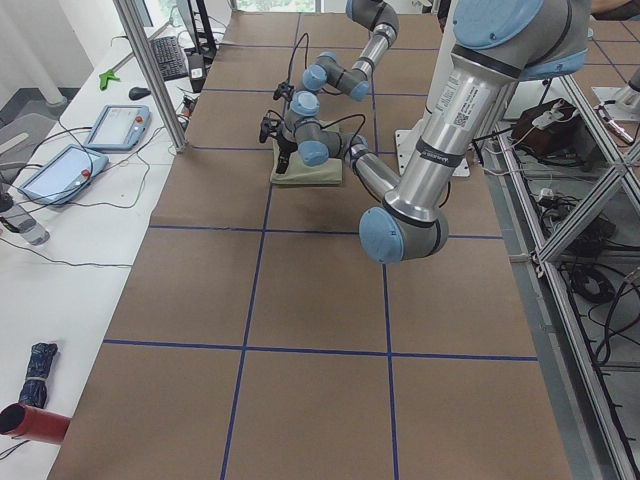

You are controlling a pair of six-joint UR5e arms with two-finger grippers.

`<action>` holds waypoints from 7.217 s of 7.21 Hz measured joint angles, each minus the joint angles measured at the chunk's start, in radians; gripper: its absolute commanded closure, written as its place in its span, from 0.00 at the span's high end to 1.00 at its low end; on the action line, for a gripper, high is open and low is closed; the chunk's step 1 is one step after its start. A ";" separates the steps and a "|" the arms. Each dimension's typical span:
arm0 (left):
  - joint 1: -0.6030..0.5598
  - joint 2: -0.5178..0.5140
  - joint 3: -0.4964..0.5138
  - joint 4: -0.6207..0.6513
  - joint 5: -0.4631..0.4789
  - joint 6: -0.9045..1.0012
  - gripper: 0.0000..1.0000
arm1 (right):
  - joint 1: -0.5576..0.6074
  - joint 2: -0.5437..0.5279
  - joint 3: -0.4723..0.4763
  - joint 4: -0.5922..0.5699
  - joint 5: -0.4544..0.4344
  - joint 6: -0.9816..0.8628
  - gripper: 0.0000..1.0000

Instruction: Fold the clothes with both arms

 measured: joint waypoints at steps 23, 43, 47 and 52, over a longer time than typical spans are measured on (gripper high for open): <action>-0.100 -0.079 -0.029 0.288 -0.040 0.231 1.00 | 0.206 -0.085 0.329 -0.187 0.403 -0.460 1.00; -0.999 0.658 -0.148 0.502 -0.555 1.432 1.00 | 1.001 -1.032 0.567 -0.184 0.885 -1.603 1.00; -0.983 0.666 -0.146 0.501 -0.519 1.437 1.00 | 1.001 -1.032 0.565 -0.183 0.885 -1.603 1.00; -0.927 0.666 -0.143 0.496 -0.511 1.434 1.00 | 1.001 -1.033 0.564 -0.182 0.886 -1.603 1.00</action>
